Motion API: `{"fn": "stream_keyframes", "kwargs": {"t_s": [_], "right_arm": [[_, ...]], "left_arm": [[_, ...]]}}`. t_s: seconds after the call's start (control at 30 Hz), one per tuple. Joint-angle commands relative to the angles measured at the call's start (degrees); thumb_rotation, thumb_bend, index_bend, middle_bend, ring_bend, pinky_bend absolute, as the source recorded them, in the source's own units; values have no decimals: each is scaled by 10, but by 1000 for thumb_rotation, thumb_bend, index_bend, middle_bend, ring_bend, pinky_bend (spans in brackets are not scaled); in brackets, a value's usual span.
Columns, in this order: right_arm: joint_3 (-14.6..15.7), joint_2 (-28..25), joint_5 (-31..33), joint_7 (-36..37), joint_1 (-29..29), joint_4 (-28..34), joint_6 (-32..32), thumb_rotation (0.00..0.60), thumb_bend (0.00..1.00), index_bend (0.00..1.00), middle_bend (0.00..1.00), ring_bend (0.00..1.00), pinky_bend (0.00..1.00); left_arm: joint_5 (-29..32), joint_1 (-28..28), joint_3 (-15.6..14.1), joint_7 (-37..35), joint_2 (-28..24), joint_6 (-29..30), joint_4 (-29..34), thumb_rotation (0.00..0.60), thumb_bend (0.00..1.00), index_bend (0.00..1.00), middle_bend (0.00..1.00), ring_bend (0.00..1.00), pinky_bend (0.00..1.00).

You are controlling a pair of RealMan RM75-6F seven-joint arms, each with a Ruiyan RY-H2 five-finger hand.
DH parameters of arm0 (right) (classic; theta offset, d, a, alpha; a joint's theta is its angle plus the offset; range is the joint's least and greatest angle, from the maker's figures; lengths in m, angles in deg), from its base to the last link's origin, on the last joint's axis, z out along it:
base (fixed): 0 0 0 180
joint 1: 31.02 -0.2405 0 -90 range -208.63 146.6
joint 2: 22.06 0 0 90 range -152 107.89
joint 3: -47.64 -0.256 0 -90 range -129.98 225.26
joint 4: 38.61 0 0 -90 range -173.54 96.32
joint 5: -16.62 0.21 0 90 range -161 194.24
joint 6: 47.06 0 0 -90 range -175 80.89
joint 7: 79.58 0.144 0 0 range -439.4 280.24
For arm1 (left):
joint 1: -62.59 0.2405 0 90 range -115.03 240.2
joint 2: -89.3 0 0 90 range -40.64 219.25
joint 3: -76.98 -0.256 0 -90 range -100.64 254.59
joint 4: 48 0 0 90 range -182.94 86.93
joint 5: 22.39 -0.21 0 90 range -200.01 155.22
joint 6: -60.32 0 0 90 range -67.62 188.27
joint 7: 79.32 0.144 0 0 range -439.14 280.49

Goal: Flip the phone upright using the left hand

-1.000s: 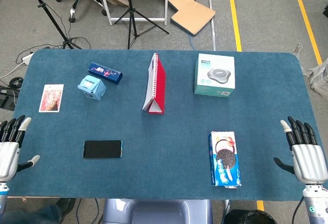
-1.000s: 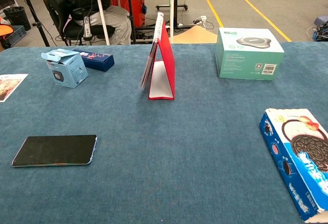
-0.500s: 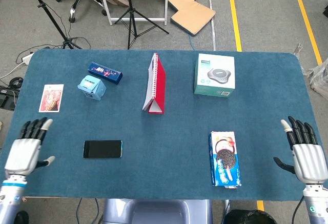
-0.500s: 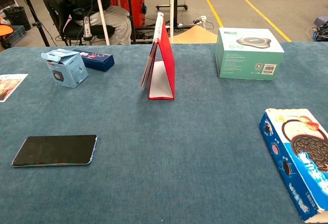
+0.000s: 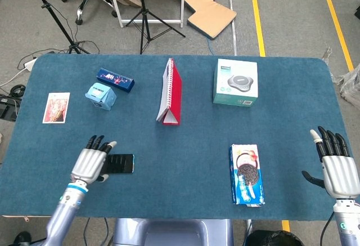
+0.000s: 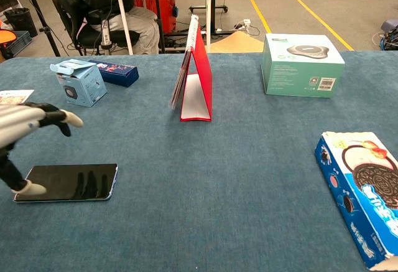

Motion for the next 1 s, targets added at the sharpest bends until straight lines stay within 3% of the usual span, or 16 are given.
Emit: {"fn": "stream_keyframes", "kwargs": {"t_s": [0.03, 0.53, 1.0], "right_arm": [[-1, -1, 4, 2, 0, -2, 2, 600, 0, 37, 0, 0, 0], [-1, 0, 11, 4, -1, -5, 8, 600, 0, 37, 0, 0, 0], [-1, 0, 14, 5, -2, -6, 10, 600, 0, 38, 0, 0, 0]], "left_arm": [[38, -23, 4, 45, 40, 6, -13, 600, 78, 150, 204, 0, 0], [78, -57, -4, 86, 118, 26, -74, 600, 81, 151, 202, 0, 0], [86, -67, -20, 80, 144, 41, -111, 600, 114, 208, 251, 0, 0]]}}
